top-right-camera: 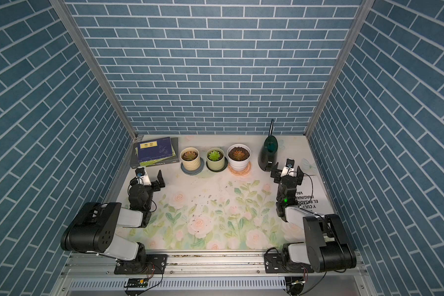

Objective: Water the succulent around the soil edge
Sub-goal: Reset both arms

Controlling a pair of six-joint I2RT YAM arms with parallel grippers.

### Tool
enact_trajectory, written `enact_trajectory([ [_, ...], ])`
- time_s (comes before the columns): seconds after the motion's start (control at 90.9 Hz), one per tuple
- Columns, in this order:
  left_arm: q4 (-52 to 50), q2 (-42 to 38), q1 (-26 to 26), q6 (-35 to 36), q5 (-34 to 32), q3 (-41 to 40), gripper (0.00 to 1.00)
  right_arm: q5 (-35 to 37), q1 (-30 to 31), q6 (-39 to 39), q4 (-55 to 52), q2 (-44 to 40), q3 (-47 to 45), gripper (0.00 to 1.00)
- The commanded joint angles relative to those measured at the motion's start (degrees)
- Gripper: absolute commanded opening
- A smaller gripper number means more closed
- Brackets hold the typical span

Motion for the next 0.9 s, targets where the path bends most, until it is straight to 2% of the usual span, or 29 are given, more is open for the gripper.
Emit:
enact_trajectory([
  [0.0, 1.53, 0.0, -0.15, 0.61, -0.51, -0.34, 1.0, -3.72, -2.87, -0.54, -0.75, -0.25, -0.18, 0.99],
  [0.132, 1.43, -0.02, -0.21, 0.62, -0.47, -0.34, 1.0, -8.68, -5.1, -0.22, 8.73, -0.61, -3.69, 0.99],
  [0.231, 1.43, 0.02, -0.16, 0.56, -0.52, -0.37, 1.0, -10.42, -5.14, -0.14, 0.77, -0.09, -0.33, 1.0],
  [0.363, 1.43, -0.02, -0.21, 0.55, -0.49, -0.34, 1.0, -7.55, -5.09, -0.66, -3.57, 1.31, -1.19, 0.99],
  [0.462, 1.43, 0.0, -0.18, 0.57, -0.54, -0.38, 1.0, -6.55, -5.3, 0.74, 6.29, 1.77, -5.71, 0.99],
  [0.528, 1.43, 0.02, -0.23, 0.56, -0.54, -0.35, 1.0, -8.86, -5.8, 0.89, 12.29, 3.27, -7.81, 0.99],
  [0.627, 1.43, 0.01, -0.19, 0.55, -0.54, -0.34, 1.0, -11.6, -5.89, -0.02, 23.24, 11.13, -9.58, 1.0],
  [0.671, 1.41, 0.03, -0.21, 0.54, -0.49, -0.36, 1.0, -12.02, -5.65, -0.33, 19.63, 10.4, -9.2, 0.99],
  [0.726, 1.43, 0.01, -0.23, 0.53, -0.45, -0.32, 1.0, -12.59, -5.65, -0.63, 22.16, 11.23, -9.37, 0.99],
  [0.77, 1.44, -0.04, -0.23, 0.58, -0.47, -0.3, 1.0, -12.49, -5.57, -0.51, 18.99, 10.93, -8.55, 0.99],
  [0.891, 1.43, -0.05, -0.26, 0.54, -0.55, -0.33, 1.0, -12.47, -5.52, -0.62, 19.22, 11.36, -8.29, 0.99],
])
